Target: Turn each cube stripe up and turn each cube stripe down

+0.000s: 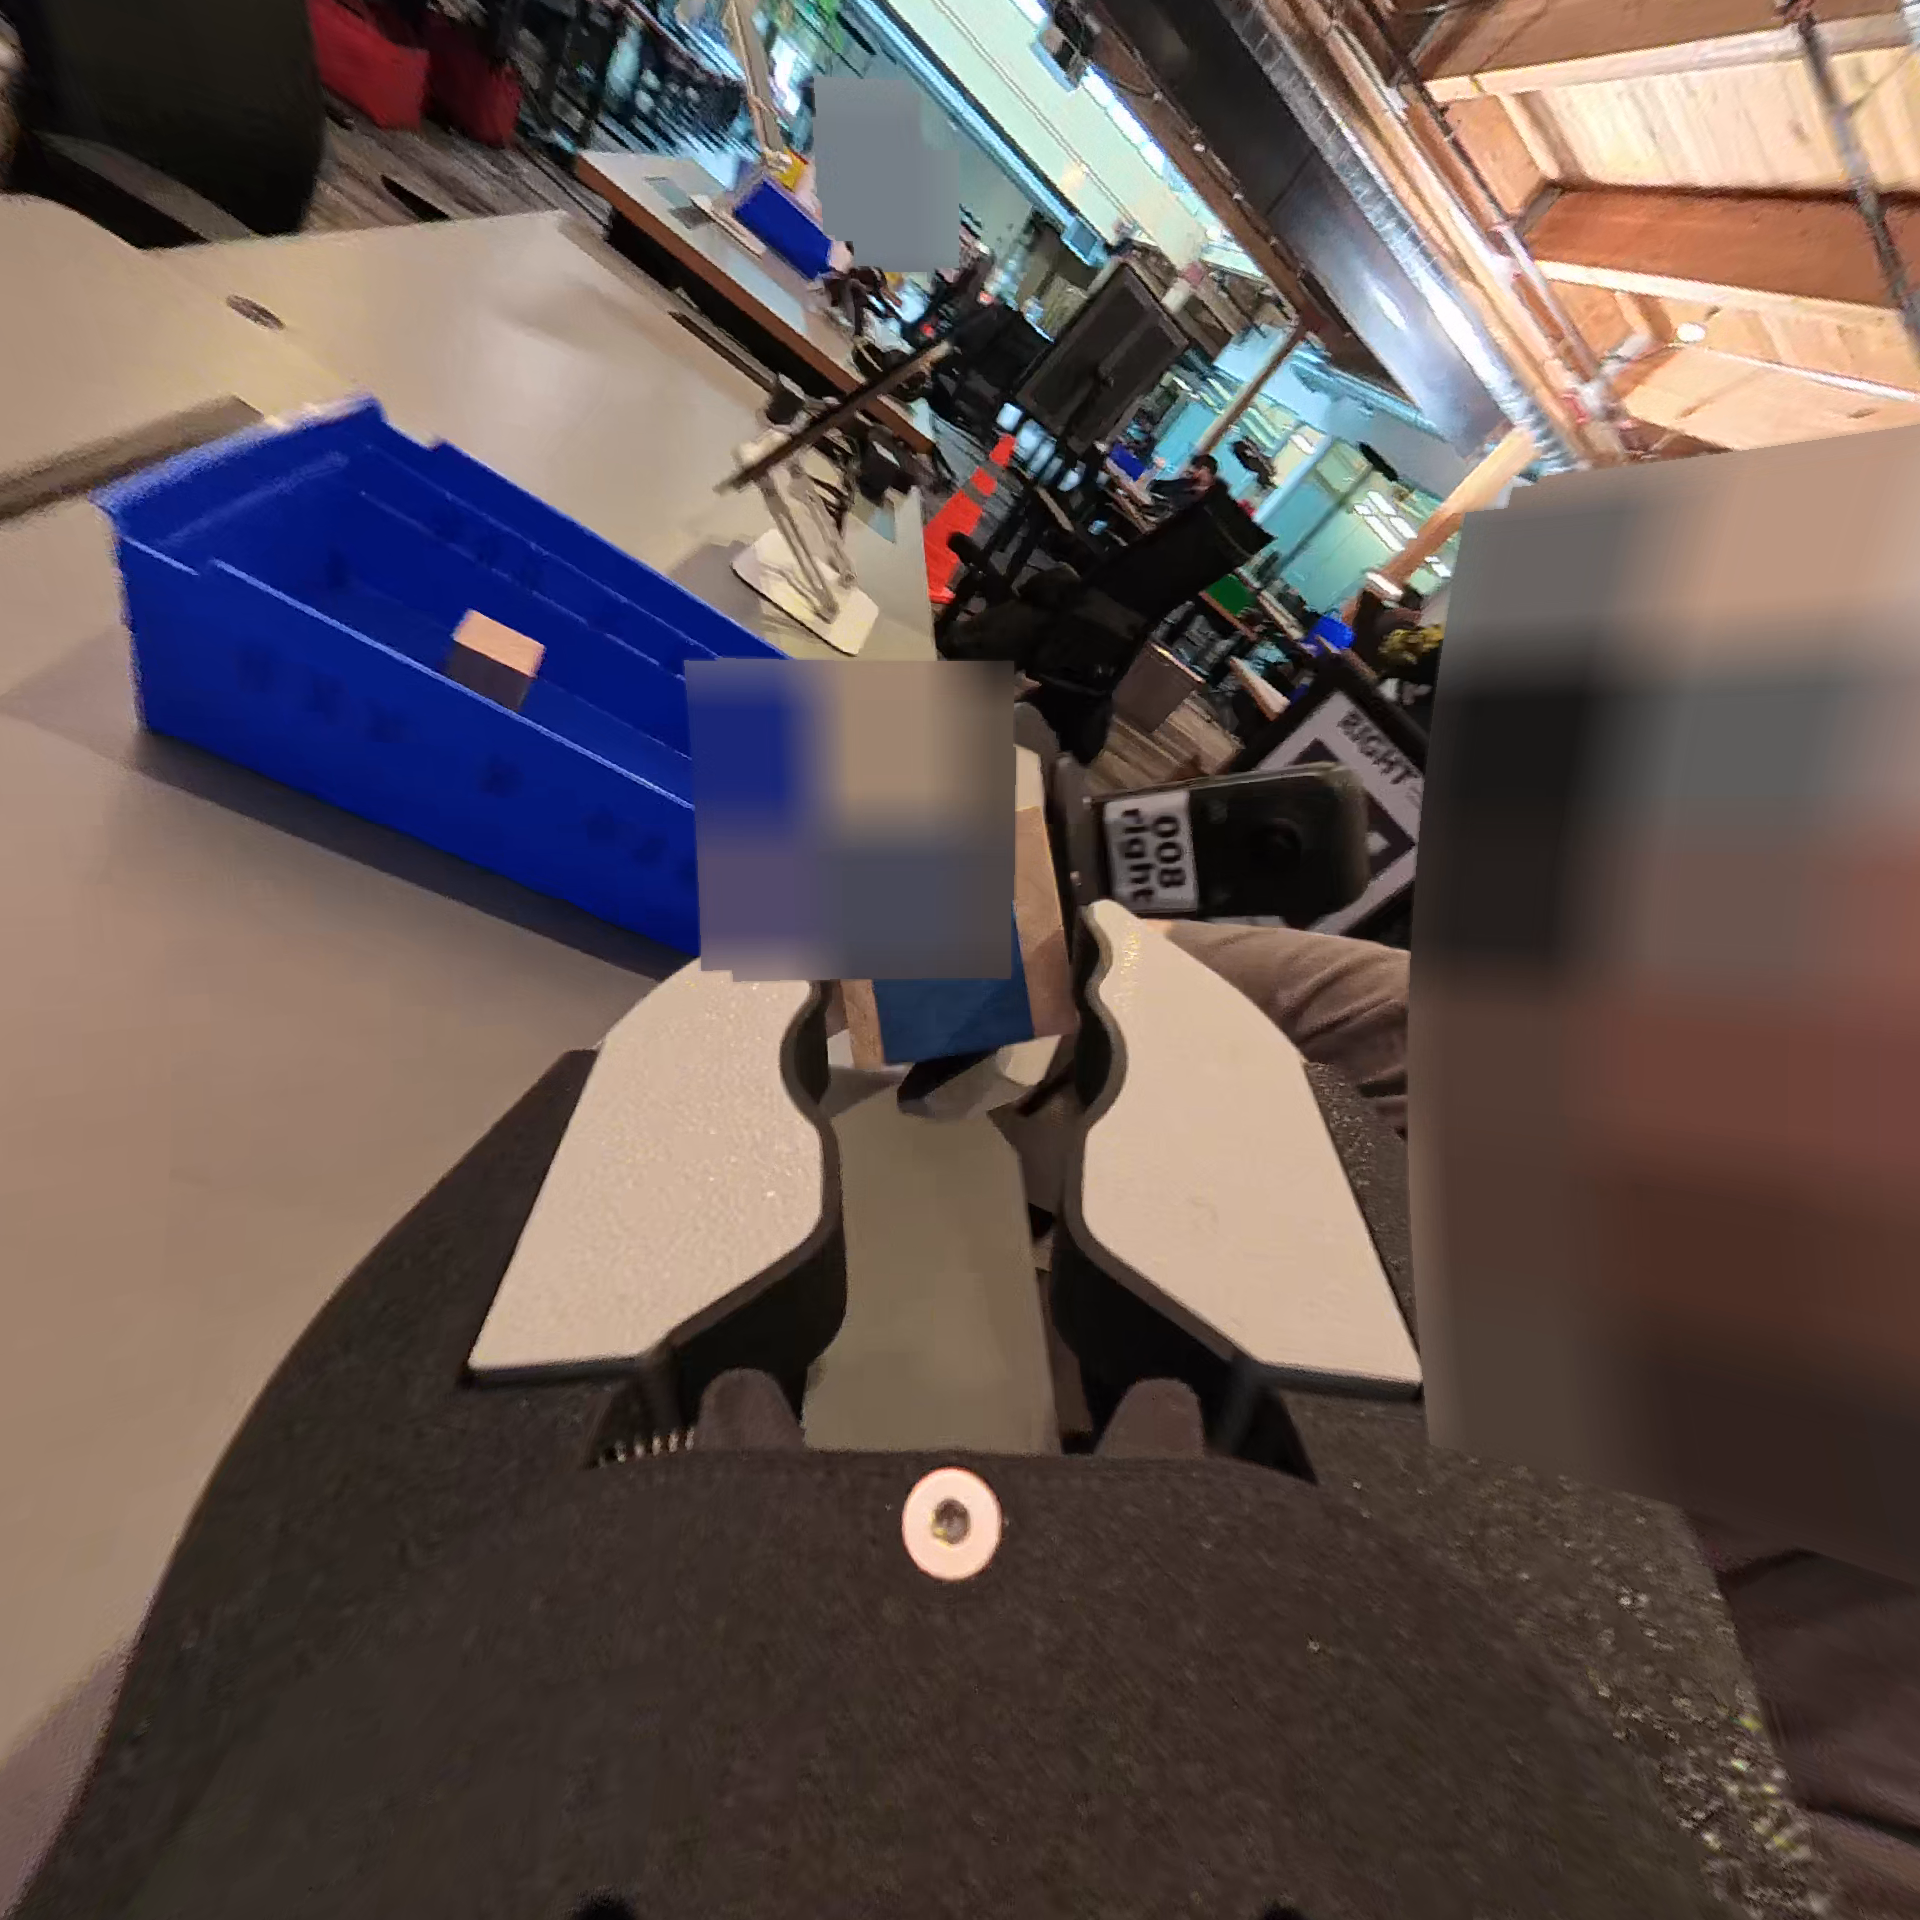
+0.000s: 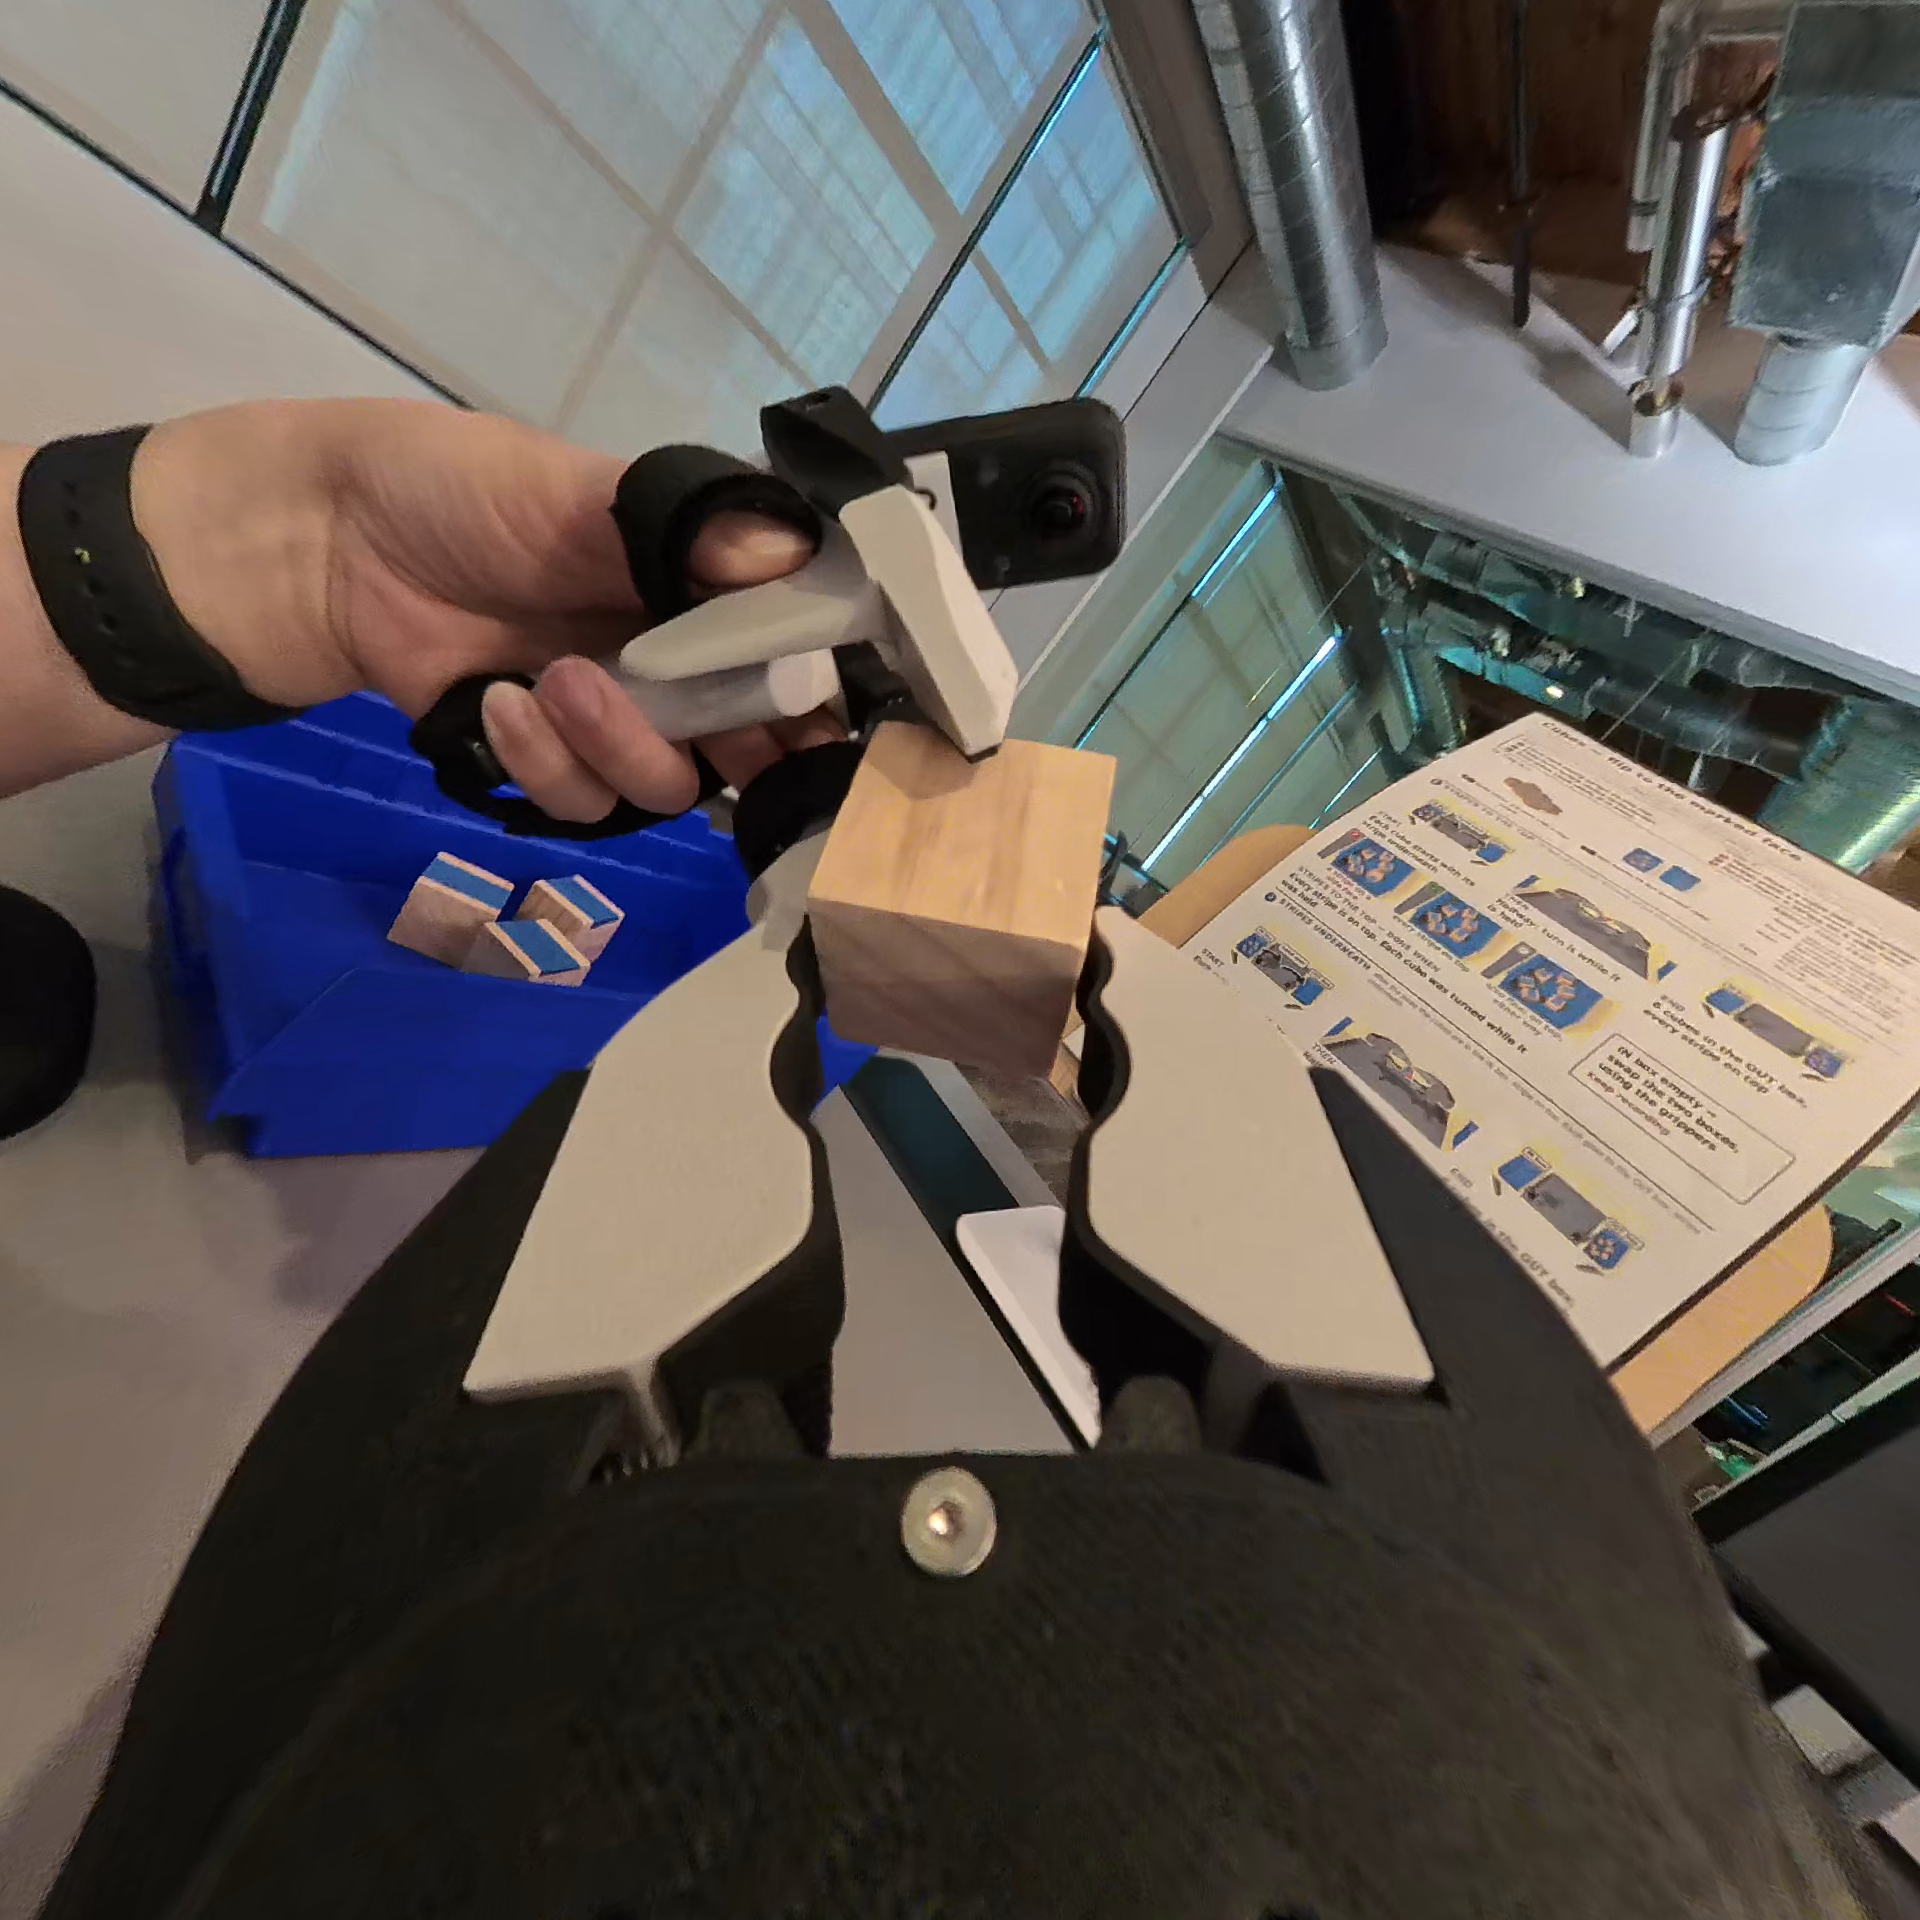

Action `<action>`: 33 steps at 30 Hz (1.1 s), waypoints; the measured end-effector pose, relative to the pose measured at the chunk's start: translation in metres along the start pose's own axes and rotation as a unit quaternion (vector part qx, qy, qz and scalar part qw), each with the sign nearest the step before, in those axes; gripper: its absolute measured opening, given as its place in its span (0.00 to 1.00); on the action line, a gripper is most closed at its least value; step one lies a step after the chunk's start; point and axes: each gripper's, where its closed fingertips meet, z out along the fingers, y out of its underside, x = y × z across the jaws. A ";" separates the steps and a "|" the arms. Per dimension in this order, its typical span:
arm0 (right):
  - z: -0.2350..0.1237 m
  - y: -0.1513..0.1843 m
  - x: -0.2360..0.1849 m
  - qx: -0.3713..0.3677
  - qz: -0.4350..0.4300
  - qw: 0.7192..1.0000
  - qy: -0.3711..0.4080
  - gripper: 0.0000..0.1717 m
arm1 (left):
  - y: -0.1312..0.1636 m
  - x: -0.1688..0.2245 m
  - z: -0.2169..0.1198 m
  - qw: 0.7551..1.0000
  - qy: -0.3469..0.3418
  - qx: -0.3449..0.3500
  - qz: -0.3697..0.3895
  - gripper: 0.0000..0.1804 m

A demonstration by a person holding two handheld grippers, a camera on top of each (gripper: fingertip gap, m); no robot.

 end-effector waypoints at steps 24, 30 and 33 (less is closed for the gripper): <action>-0.237 0.324 0.106 -0.723 0.428 0.541 0.026 0.28 | -0.023 -0.074 -0.157 0.875 -0.474 0.045 0.088 0.21; -0.239 0.331 0.109 -0.731 0.418 0.537 0.044 0.28 | -0.015 -0.084 -0.158 0.870 -0.486 0.017 0.078 0.21; -0.232 0.324 0.118 -0.721 0.408 0.558 0.053 0.31 | -0.007 -0.093 -0.176 0.847 -0.526 -0.009 0.070 0.21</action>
